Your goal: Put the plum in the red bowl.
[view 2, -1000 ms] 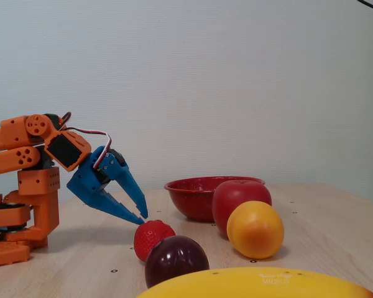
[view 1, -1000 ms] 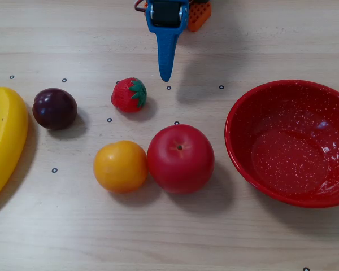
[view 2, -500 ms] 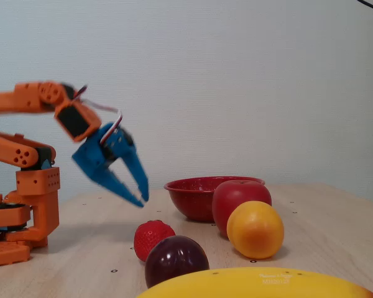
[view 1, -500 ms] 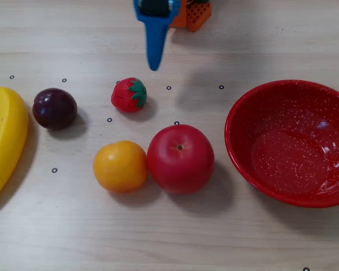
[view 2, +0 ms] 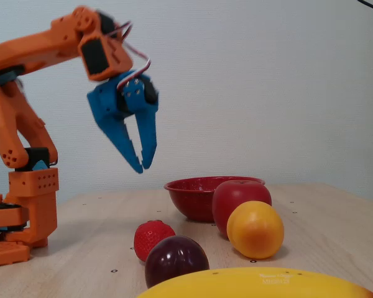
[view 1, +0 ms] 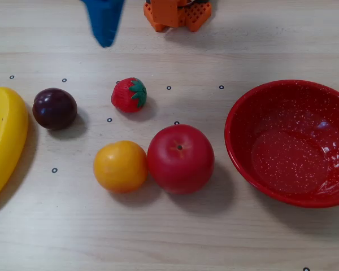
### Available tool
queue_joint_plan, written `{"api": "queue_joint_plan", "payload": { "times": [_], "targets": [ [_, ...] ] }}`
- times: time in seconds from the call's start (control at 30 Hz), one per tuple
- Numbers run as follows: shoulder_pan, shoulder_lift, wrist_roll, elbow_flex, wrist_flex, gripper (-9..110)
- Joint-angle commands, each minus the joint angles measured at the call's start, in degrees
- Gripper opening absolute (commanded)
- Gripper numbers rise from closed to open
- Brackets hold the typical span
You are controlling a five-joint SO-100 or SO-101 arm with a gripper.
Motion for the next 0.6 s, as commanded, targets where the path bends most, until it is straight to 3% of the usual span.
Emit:
{"api": "queue_joint_plan", "payload": {
  "times": [0.0, 0.17, 0.27, 0.37, 0.47, 0.57],
  "targets": [
    [-3.78, -3.96, 4.75, -11.34, 4.13, 0],
    [-8.96, -15.38, 23.12, -25.05, 12.92, 1],
    [-11.51, -21.36, 30.76, -30.59, 16.79, 7],
    [-14.59, -26.81, 39.73, -35.60, 20.30, 21],
    [-18.63, -31.46, 61.88, -40.78, 20.04, 29],
    [-20.39, -35.33, 62.49, -42.28, 16.70, 30]
  ]
}}
